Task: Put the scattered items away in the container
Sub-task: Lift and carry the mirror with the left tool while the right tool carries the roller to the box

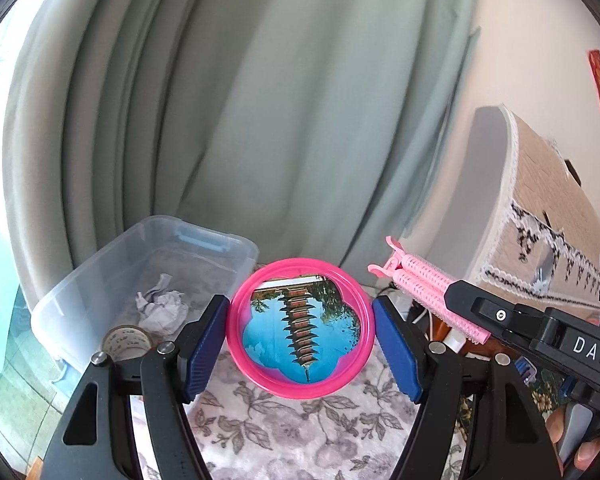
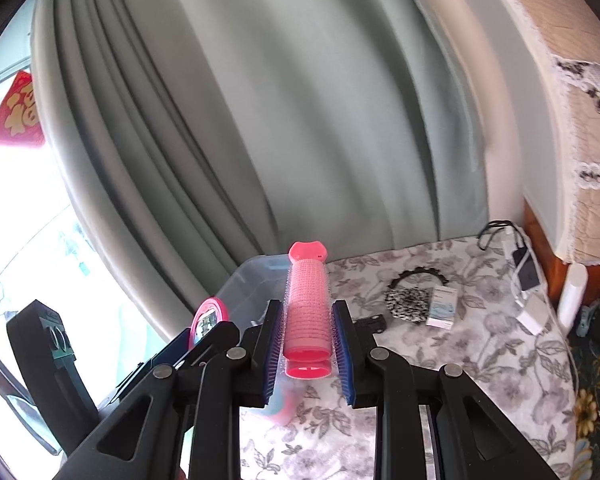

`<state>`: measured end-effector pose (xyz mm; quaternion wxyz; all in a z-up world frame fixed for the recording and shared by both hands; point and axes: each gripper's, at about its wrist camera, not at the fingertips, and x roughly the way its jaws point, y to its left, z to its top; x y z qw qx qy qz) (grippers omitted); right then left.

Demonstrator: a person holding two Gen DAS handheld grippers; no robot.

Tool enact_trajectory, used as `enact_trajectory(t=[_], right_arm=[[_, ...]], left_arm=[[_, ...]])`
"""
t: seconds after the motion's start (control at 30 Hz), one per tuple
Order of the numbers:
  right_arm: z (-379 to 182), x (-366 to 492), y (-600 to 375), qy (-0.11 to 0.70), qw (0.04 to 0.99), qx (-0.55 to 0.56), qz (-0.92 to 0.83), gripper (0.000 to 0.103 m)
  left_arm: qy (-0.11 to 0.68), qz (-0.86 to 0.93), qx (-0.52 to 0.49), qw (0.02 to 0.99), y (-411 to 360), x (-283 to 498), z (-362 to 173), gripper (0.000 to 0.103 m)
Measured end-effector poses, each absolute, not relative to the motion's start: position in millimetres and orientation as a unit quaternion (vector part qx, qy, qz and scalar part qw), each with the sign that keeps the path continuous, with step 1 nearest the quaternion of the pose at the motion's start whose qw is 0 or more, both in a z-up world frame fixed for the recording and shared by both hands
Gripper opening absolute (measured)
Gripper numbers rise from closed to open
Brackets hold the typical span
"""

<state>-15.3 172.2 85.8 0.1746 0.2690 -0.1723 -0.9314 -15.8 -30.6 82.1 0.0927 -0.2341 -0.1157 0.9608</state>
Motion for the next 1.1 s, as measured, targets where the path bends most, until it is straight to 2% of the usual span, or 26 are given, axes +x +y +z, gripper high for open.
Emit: enact_trajectory(t=[0.6, 1.1], right_arm=[[45.7, -68.0, 56.4, -0.110, 0.254, 0.351, -0.894, 0.027], [18.2, -120.9, 12.6, -0.088, 0.267, 0.397, -0.874, 0.027]], left_arm=[[-0.217, 0.943, -0.254, -0.003, -151.6, -32.3, 34.6, 0.074], [-0.231, 0.937, -0.259, -0.035, -178.9, -52.6, 6.2, 0.074]])
